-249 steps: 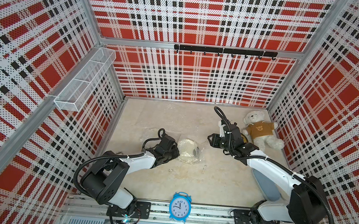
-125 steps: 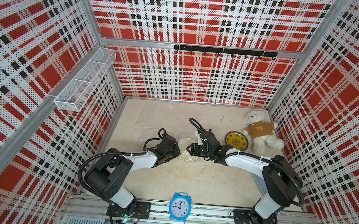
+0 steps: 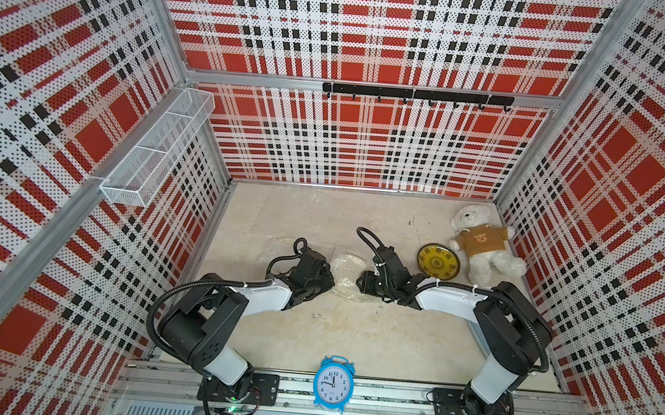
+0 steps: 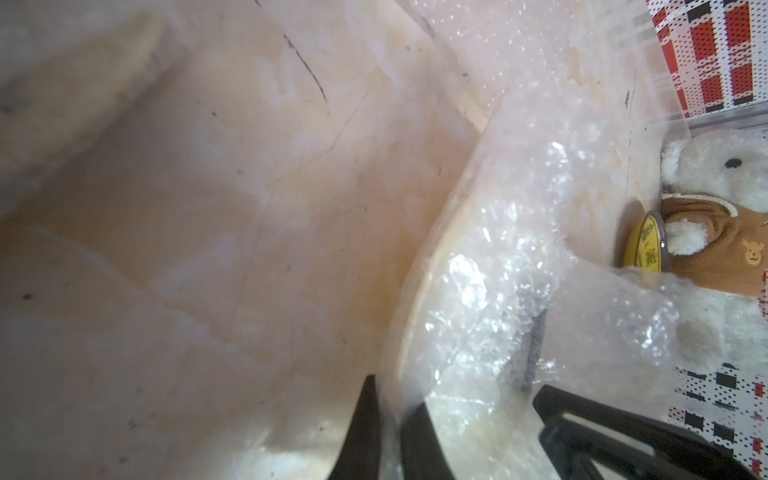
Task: Unpack dinner plates from bubble wrap
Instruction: Unwrap the bubble wrap at the center of the board.
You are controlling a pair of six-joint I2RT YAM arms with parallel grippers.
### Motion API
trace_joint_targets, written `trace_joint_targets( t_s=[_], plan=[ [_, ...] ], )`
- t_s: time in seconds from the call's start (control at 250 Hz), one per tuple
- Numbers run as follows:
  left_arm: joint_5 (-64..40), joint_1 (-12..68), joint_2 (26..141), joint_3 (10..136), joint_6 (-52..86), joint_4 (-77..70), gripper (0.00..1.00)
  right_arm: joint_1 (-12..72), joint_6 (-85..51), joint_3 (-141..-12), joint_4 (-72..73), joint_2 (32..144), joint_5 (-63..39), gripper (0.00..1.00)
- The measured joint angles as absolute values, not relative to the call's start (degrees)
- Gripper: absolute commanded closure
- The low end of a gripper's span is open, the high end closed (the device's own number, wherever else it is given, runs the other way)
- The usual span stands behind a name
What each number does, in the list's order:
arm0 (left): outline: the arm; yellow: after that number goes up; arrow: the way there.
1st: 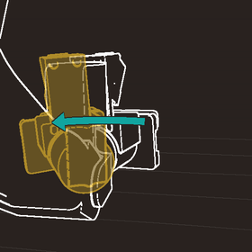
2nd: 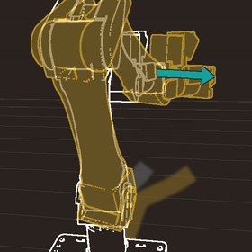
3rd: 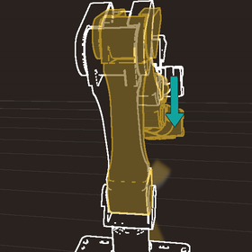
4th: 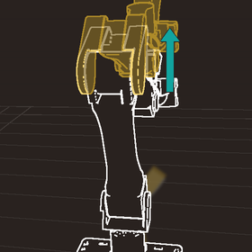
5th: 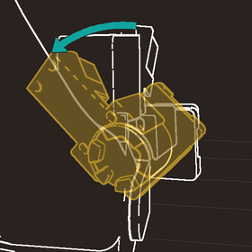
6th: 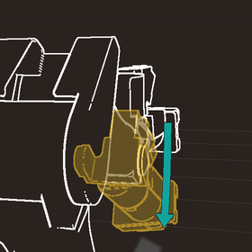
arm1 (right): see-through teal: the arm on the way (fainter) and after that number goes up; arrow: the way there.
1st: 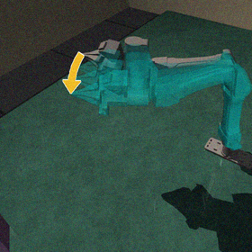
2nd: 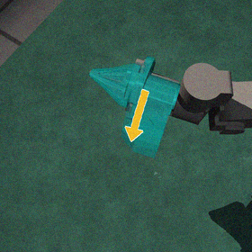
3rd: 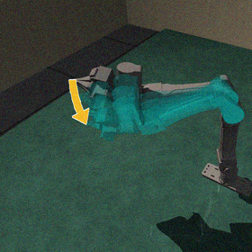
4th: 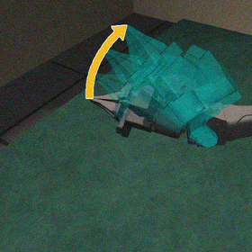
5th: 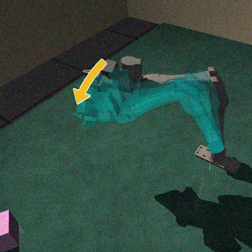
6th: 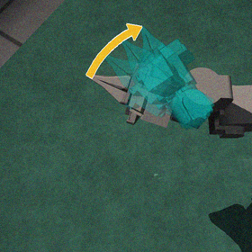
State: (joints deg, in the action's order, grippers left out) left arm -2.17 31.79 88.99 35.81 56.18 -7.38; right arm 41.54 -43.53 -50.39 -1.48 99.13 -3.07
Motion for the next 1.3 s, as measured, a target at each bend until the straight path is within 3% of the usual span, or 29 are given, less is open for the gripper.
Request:
trace_joint_targets(
  t_s=[0.332, 0.436, 0.512, 0.556, 0.644, 0.744, 1.02, 1.301],
  plan=[
    [-2.76, 31.79, 89.69, 35.81, 56.38, -8.51, 1.00, 39.31, -44.25, -46.74, 0.78, 98.48, -0.73, 0.57],
    [-3.25, 31.44, 90.00, 35.81, 56.42, -8.99, 0.80, 39.13, -44.38, -46.17, 1.87, 98.48, -0.54, 0.57],
    [-4.12, 30.87, 90.00, 35.81, 56.40, -9.32, 0.47, 38.70, -44.36, -45.87, 2.59, 98.48, -0.47, 0.57],
    [-4.73, 30.17, 89.84, 35.81, 56.14, -9.43, 0.34, 38.28, -44.29, -45.78, 2.68, 98.28, -0.36, 0.57],
    [-6.26, 27.51, 88.47, 35.81, 55.24, -8.95, 0.18, 37.30, -43.68, -45.78, 2.15, 97.65, -0.01, 0.57],
    [-7.77, 24.03, 84.86, 36.71, 53.06, -5.54, 0.08, 36.23, -42.19, -46.24, 0.54, 96.90, 0.32, 0.57],
    [-14.72, 20.14, 78.50, 49.36, 41.87, 7.53, 0.00, 35.09, -37.80, -50.37, -3.46, 96.66, 0.34, 0.57],
    [-21.91, 28.95, 82.04, 62.30, 32.45, 16.82, 0.01, 33.58, -37.39, -50.65, -2.94, 96.66, -1.39, 0.57]
  ],
)
